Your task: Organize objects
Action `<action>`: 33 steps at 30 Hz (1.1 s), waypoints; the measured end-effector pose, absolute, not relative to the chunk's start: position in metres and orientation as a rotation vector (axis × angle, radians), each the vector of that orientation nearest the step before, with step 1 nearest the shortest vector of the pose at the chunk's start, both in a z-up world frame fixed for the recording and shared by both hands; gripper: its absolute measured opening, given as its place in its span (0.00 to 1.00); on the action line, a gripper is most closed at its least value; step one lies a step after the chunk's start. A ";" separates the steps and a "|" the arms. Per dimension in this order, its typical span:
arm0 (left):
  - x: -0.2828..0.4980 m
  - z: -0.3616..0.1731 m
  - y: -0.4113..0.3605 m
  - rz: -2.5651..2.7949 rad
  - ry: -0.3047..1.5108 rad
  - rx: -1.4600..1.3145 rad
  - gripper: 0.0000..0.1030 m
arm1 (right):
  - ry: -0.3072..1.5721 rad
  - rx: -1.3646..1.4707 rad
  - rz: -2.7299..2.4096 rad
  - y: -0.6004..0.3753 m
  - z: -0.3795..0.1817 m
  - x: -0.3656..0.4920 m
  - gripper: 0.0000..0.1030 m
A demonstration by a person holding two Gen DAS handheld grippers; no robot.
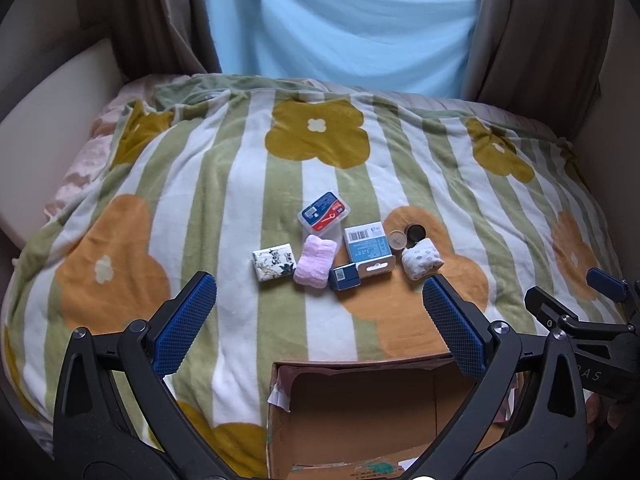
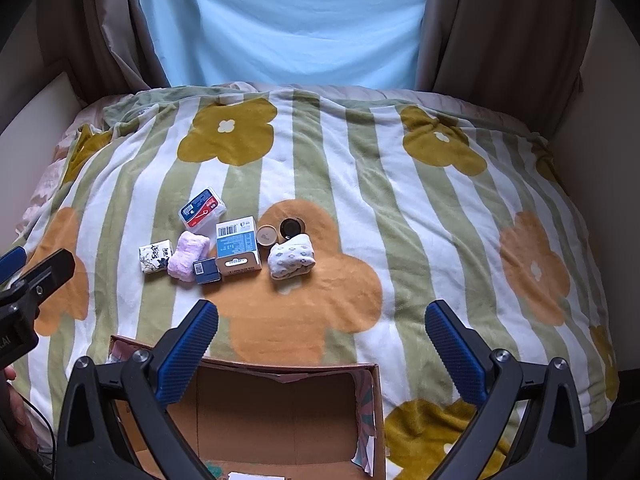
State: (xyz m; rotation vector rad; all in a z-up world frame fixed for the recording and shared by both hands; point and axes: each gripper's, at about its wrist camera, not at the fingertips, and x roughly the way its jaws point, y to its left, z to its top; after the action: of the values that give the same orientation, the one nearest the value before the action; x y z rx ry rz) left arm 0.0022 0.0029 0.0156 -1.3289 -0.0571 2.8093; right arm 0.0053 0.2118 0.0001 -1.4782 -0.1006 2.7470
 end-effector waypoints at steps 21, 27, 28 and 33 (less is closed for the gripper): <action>0.005 0.014 0.001 2.817 -0.053 -1.340 1.00 | -0.077 -1.479 2.739 0.214 -0.007 0.008 0.99; 0.007 0.013 0.002 2.819 -0.048 -1.341 1.00 | -0.067 -1.483 2.747 0.214 -0.007 0.009 0.99; 0.007 0.013 0.002 2.819 -0.049 -1.342 1.00 | -0.060 -1.485 2.749 0.214 -0.007 0.009 0.99; 0.010 0.012 0.001 2.820 -0.055 -1.344 1.00 | -0.077 -1.487 2.746 0.213 -0.009 0.011 0.99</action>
State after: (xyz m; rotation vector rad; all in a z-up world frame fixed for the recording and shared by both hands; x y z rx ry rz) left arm 0.0100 0.0011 0.0120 -1.3444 -0.0545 2.8199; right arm 0.0111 0.2127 -0.0088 -1.4874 -0.0767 2.7465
